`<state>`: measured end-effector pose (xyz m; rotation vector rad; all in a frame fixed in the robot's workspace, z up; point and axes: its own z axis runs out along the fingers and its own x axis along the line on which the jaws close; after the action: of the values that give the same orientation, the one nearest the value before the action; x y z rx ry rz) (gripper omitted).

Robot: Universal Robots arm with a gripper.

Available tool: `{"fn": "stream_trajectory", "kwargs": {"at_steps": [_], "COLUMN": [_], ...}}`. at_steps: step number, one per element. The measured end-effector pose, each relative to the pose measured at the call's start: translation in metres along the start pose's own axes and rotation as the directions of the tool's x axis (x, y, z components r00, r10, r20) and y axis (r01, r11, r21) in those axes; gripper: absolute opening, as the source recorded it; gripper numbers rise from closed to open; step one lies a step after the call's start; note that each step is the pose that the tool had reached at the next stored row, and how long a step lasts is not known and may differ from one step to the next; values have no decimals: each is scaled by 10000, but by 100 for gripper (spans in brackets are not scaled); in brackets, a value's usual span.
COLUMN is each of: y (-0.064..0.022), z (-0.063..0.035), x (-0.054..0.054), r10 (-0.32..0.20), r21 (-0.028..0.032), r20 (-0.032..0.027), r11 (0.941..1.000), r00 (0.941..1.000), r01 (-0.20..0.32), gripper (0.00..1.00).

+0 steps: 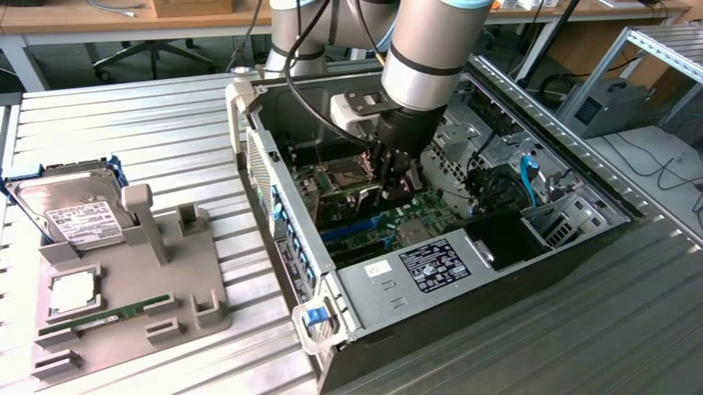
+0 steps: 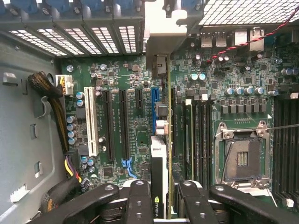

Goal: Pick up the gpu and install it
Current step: 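Insert the gpu into the slot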

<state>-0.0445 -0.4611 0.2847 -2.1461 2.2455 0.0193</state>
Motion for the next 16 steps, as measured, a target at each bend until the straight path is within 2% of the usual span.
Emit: {"fn": "stream_trajectory", "kwargs": {"at_steps": [16], "y": [48], "z": [-2], "x": [38], "r10": [1], "r21": [0], "r20": [0], "r11": [10000], "r00": [10000], "r01": [-1], "gripper": [27]}}
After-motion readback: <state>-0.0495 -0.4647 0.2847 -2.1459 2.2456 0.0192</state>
